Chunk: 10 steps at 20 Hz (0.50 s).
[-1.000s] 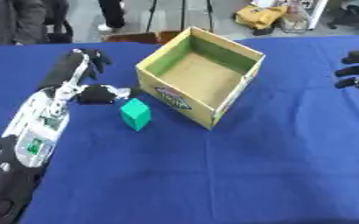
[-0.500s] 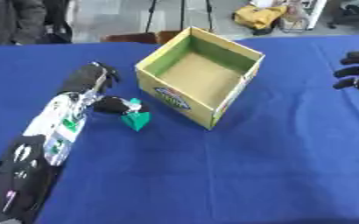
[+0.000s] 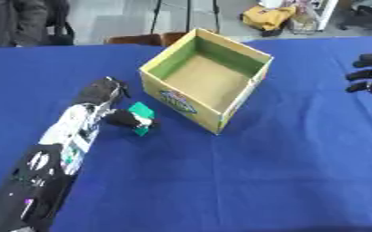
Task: Pick up objects on the table and place them in the box.
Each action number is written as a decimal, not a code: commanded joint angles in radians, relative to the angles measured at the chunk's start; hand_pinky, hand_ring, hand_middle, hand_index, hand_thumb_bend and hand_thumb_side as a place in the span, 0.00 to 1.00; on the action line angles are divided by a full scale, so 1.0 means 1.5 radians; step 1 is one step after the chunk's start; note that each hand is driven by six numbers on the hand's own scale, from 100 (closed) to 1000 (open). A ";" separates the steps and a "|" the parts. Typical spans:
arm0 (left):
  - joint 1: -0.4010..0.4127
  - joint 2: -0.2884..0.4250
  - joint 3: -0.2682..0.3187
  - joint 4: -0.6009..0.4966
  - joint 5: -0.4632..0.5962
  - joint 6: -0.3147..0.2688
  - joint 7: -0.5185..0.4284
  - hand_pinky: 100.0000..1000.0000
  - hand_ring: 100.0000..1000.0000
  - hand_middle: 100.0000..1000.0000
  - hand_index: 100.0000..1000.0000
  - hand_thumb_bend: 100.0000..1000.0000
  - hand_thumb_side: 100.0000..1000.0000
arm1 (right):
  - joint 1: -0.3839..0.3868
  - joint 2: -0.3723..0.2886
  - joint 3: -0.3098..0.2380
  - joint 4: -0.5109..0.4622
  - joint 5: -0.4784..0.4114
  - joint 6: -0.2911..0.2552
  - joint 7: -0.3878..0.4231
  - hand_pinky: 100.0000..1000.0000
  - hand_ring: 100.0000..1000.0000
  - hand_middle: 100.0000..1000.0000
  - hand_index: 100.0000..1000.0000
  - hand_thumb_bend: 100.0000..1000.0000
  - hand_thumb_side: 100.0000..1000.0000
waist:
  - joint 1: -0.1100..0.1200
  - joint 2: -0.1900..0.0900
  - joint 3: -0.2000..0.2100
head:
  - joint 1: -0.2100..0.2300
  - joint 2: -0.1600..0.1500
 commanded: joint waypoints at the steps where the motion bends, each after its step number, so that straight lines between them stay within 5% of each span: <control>1: -0.015 -0.001 0.000 0.001 -0.009 0.000 0.008 0.51 0.41 0.42 0.64 0.93 0.60 | -0.005 -0.011 -0.002 -0.005 -0.004 -0.002 0.002 0.48 0.58 0.60 0.69 0.00 0.73 | -0.003 -0.012 -0.001 | 0.002 0.002; 10: -0.010 -0.007 -0.003 0.020 -0.011 -0.003 0.012 0.47 0.35 0.36 0.56 0.77 0.53 | -0.002 -0.009 -0.003 -0.004 -0.003 -0.002 0.002 0.48 0.58 0.60 0.69 0.00 0.73 | -0.002 -0.013 -0.003 | -0.001 0.004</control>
